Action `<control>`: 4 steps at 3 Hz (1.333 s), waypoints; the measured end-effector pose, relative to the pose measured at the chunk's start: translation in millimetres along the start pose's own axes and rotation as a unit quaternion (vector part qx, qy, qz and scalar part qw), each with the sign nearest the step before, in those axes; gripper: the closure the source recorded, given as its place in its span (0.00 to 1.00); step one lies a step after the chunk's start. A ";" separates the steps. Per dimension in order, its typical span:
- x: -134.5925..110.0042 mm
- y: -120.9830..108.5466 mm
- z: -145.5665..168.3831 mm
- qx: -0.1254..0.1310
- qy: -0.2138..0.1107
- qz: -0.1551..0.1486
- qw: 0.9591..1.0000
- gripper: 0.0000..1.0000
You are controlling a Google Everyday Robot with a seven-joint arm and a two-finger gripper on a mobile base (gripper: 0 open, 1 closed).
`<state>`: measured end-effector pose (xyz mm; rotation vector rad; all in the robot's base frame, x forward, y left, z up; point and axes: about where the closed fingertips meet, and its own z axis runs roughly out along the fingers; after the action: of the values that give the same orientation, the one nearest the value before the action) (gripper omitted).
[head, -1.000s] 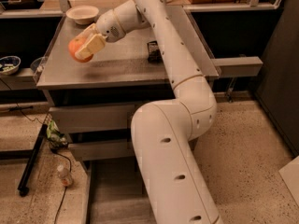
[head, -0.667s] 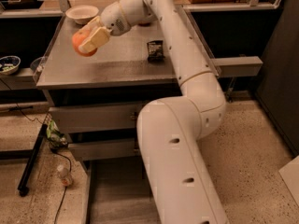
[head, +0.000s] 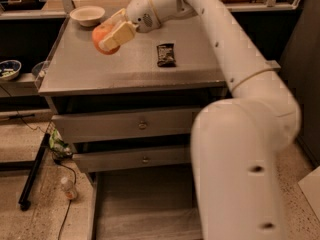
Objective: Place orange into bottom drawer
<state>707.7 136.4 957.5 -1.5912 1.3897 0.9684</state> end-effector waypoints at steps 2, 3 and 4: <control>-13.7 52.0 -81.2 0.093 -0.031 -0.010 0.995 1.00; 15.2 64.4 -73.1 0.083 -0.018 0.015 0.996 1.00; 19.0 65.3 -71.1 0.084 -0.017 0.018 0.996 1.00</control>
Offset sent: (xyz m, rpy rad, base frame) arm -0.1123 -0.1034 -0.0080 0.0562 -0.0299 -0.2201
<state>648.0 58.4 962.8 -1.4234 1.4413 0.8731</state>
